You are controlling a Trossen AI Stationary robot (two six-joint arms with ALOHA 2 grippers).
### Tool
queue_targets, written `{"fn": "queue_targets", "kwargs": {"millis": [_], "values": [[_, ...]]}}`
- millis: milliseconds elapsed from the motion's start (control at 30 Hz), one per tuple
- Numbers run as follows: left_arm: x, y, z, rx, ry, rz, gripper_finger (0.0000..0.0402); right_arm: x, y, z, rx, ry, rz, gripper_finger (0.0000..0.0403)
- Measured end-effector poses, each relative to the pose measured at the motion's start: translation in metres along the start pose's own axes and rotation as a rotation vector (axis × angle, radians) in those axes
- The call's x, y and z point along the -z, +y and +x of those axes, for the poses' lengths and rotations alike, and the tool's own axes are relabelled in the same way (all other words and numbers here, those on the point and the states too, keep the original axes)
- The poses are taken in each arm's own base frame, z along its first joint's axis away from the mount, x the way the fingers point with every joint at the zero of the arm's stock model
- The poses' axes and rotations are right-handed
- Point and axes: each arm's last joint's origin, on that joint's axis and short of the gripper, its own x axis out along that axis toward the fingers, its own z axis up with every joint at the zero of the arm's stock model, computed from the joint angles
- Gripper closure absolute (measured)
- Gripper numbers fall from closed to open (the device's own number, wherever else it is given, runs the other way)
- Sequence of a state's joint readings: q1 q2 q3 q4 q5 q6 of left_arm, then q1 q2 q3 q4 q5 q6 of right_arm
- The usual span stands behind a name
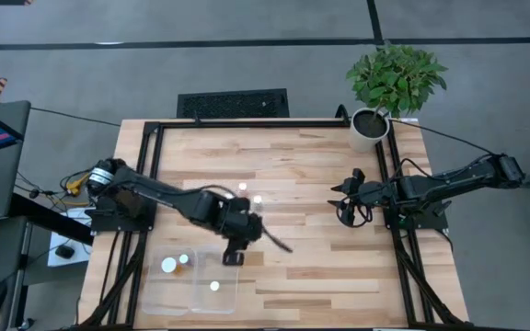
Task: Pick and place medicine bottles into bin by pill shape (circle, oval)
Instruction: Put the bottom small orange pill bottle into the left transparent bin
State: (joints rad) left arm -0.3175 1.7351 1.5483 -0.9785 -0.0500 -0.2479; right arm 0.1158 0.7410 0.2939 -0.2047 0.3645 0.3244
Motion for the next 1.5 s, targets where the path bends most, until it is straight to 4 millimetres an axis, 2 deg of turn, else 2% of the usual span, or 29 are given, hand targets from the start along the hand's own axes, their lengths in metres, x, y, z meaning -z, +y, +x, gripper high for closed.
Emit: {"fn": "queue_targets", "kwargs": {"millis": [300, 500, 633, 767, 900, 1367, 1500], "values": [[0.027, -0.068, -0.022, -0.010, 0.060, -0.036, 0.0287, 0.000, 0.000, 0.000, -0.001, -0.001, 0.000, 0.0168], [0.052, -0.097, -0.041, -0.011, 0.067, -0.143, 0.0287, 0.000, 0.000, 0.000, -0.002, -0.004, 0.014, 0.0168], [0.066, -0.107, -0.065, -0.027, -0.006, -0.207, 0.0284, 0.000, 0.000, 0.000, -0.001, -0.003, 0.017, 0.0168], [0.085, -0.108, -0.085, -0.077, -0.027, -0.286, 0.0285, 0.000, 0.000, 0.000, -0.001, -0.003, 0.024, 0.0168], [0.103, -0.112, -0.098, -0.128, -0.016, -0.361, 0.0286, 0.000, 0.000, 0.000, -0.001, -0.003, 0.028, 0.0168], [0.157, -0.144, -0.099, -0.153, -0.006, -0.591, 0.0286, 0.000, 0.000, 0.000, -0.001, -0.003, 0.027, 0.0168], [0.170, -0.148, -0.091, -0.181, -0.043, -0.617, 0.0287, 0.000, 0.000, 0.000, -0.001, -0.003, 0.027, 0.0168]]}}
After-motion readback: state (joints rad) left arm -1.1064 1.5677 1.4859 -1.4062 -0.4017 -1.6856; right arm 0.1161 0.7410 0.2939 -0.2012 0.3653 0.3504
